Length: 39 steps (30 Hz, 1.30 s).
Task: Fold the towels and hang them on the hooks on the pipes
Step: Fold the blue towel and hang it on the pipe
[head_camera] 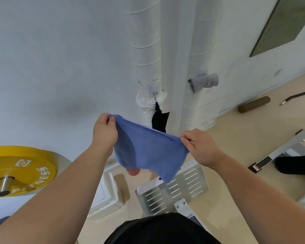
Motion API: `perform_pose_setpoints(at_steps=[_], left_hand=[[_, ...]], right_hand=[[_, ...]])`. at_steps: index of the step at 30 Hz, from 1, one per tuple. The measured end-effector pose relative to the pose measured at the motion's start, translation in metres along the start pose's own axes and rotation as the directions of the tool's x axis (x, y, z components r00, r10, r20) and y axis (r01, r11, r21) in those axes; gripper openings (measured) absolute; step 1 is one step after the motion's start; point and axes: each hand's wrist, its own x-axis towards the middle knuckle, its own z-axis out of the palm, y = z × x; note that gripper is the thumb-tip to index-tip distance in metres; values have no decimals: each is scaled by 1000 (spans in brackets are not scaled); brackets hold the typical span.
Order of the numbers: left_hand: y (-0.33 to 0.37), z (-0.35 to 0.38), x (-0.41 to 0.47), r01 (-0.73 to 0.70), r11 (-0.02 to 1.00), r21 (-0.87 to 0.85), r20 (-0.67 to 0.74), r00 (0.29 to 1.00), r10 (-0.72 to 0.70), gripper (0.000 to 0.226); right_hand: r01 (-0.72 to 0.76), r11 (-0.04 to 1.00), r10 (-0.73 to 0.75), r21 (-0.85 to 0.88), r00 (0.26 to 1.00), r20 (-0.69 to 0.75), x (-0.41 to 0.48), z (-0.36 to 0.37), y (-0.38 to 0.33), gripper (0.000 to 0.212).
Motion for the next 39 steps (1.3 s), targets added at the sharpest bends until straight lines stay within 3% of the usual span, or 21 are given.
perform_pose_setpoints(at_steps=[7,14,18,23,26,30,34,37,39], left_hand=[[-10,31,6,121,993,7,74,990,-121,21],[-24,46,3,116,993,-10,71,991,-115,20],[-34,49,-3,119,992,-44,-46,992,-121,18],[-45,37,-4,114,993,13,-69,991,-113,19],[-52,26,-7,62,998,25,-4,998,-62,19],[-62,13,-10,51,997,54,113,992,-56,21],[-61,2,-14,-31,992,123,244,970,0,21],[-54,-6,-13,-206,951,229,369,923,111,15],[-45,-14,-11,-323,909,265,481,861,166,24]], right_hand=[[13,965,10,262,996,-85,-29,4,-8,28],[-28,938,77,347,989,-126,-36,6,-10,28],[-64,954,87,292,994,-66,-37,10,-1,24],[72,989,-80,-132,995,-61,-30,7,21,33],[57,973,-93,-223,983,-156,-27,2,31,31],[2,923,-54,-384,991,-123,-23,0,48,31],[-160,938,162,-306,987,-21,-20,-1,62,32],[-281,942,280,-183,959,-33,-15,-2,65,44],[-319,939,315,-131,948,-51,-13,-6,66,43]])
